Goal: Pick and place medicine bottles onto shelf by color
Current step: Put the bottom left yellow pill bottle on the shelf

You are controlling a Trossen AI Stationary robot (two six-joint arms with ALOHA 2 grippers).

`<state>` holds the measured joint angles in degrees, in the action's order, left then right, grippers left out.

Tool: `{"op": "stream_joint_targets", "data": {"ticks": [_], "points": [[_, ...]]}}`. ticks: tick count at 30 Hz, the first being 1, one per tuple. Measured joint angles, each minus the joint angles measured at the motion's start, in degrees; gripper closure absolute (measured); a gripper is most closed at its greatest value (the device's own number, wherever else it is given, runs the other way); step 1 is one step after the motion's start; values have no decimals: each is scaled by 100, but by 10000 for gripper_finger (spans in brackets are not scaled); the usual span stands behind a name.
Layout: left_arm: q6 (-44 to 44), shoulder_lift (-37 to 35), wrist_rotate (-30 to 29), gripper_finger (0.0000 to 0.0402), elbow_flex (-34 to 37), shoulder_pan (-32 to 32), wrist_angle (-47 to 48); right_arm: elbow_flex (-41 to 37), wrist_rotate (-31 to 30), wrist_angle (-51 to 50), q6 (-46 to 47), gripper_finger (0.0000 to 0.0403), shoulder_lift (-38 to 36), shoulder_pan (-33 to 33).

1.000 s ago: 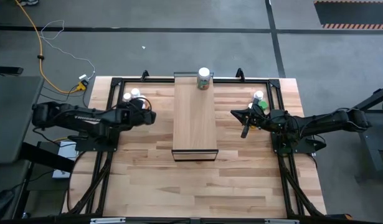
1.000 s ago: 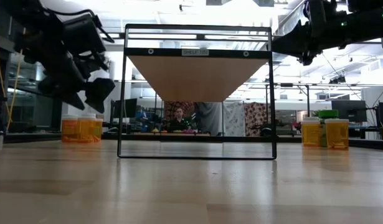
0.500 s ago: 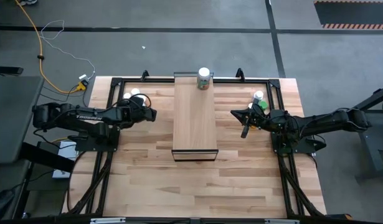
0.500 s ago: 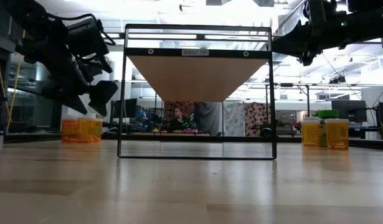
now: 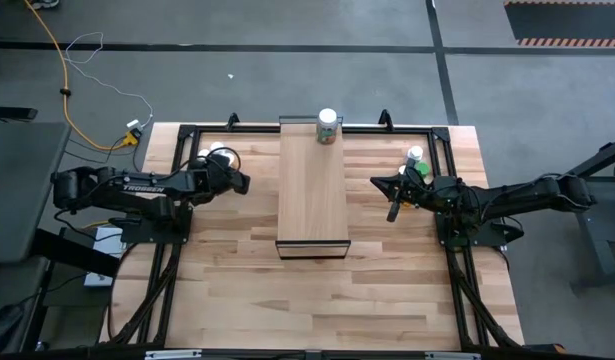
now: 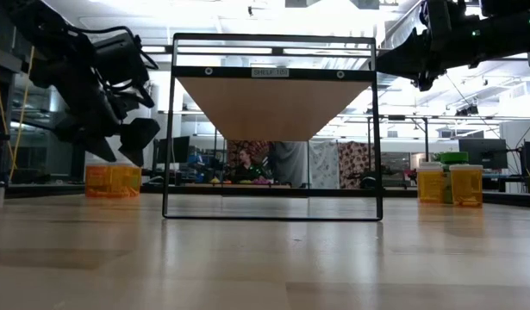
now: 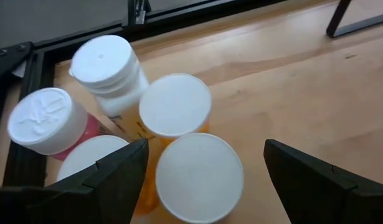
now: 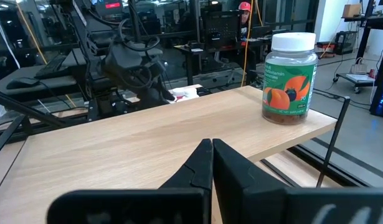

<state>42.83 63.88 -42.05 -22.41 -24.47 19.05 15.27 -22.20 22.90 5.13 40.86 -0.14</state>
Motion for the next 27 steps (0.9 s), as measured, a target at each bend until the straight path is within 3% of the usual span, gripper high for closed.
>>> {"op": "stream_joint_targets", "data": {"ticks": [27], "points": [[-107, 0, 719, 92, 0, 4, -4, 2, 0, 0, 0, 403, 2, 2]]}}
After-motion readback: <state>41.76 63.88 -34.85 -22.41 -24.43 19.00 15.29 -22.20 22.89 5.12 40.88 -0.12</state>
